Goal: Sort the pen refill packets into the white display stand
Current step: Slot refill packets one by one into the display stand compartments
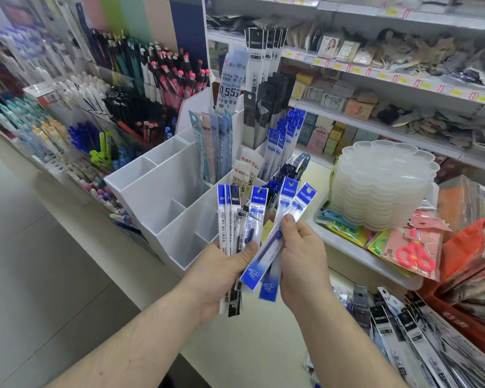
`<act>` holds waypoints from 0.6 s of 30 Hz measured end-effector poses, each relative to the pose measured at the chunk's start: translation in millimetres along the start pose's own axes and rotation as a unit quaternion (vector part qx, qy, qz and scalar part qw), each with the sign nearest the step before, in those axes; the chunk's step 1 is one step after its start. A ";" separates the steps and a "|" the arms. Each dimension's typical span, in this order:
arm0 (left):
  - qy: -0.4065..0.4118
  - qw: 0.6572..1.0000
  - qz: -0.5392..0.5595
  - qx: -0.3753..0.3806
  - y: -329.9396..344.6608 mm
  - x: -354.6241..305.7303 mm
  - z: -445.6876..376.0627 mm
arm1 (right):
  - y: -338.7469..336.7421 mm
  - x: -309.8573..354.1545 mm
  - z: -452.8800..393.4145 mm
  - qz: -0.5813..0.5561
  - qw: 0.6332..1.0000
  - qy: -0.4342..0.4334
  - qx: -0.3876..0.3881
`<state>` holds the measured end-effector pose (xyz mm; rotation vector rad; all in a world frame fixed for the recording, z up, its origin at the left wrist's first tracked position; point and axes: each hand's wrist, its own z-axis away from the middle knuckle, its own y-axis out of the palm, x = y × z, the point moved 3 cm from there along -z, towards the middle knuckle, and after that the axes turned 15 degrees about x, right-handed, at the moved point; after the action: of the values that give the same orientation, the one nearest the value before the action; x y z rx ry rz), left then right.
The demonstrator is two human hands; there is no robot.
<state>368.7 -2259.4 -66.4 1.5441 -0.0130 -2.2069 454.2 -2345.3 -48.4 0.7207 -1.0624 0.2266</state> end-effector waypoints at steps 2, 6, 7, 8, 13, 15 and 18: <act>0.000 1.000 0.017 0.015 -4.3 -1.0 -0.6 | -0.3 0.4 -1.2 0.017 1.000 -0.008 0.010; -0.004 1.000 -0.015 0.017 -10.1 -3.5 0.3 | -0.5 -3.4 -6.5 0.021 0.999 0.006 0.044; -0.005 1.000 -0.029 0.005 -11.8 -3.7 -0.1 | -1.9 -3.3 -8.3 0.028 0.998 0.014 0.055; -0.003 0.999 -0.041 -0.006 -13.8 -4.9 -0.2 | -4.8 -2.4 -10.5 0.046 0.996 0.024 0.069; 0.015 0.997 -0.064 -0.027 -23.4 -17.0 0.7 | -21.0 22.2 -23.7 0.154 0.981 0.033 0.114; 0.035 0.995 -0.074 -0.057 -28.2 -23.5 1.1 | -29.2 43.1 -34.5 0.143 0.988 -0.011 0.055; 0.058 0.992 -0.071 -0.084 -30.5 -31.5 -0.8 | -39.3 72.0 -56.9 0.115 0.989 -0.091 -0.036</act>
<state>367.4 -2220.3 -46.4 1.6191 0.3196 -2.1590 549.7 -2350.4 -19.9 0.5606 -1.3239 0.3229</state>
